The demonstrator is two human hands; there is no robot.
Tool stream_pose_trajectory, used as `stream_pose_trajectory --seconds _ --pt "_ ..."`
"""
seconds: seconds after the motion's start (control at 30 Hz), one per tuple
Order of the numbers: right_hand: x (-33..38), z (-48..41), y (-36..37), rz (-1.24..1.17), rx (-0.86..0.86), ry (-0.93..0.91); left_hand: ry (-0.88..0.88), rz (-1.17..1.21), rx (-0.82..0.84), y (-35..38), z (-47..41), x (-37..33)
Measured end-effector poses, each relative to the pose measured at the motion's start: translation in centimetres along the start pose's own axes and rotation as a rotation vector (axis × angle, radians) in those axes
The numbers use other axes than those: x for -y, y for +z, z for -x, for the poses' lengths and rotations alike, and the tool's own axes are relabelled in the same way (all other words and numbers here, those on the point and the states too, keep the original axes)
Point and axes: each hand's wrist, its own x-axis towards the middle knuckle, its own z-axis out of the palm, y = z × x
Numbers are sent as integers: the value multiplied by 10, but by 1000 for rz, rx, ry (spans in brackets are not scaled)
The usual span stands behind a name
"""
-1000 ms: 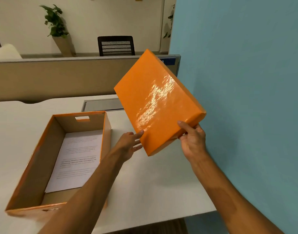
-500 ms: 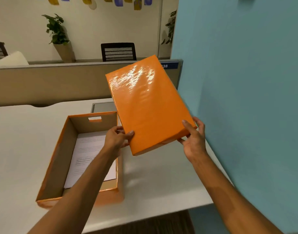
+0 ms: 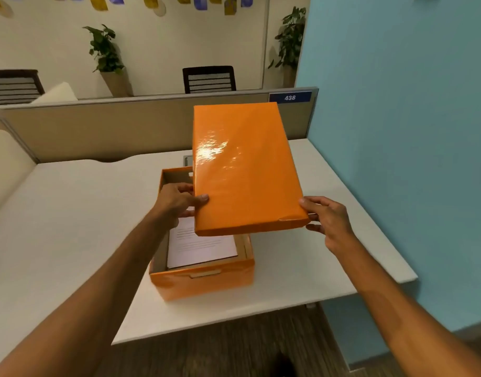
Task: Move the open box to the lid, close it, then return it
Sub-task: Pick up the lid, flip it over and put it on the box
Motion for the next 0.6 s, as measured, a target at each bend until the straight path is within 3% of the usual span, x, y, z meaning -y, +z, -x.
stream_pose_trajectory --seconds 0.33,0.6 --pt "-18 34 65 138 162 87 -51 -70 -19 -69 24 43" --pt "-34 40 91 194 161 182 -131 -81 -45 -78 23 77"
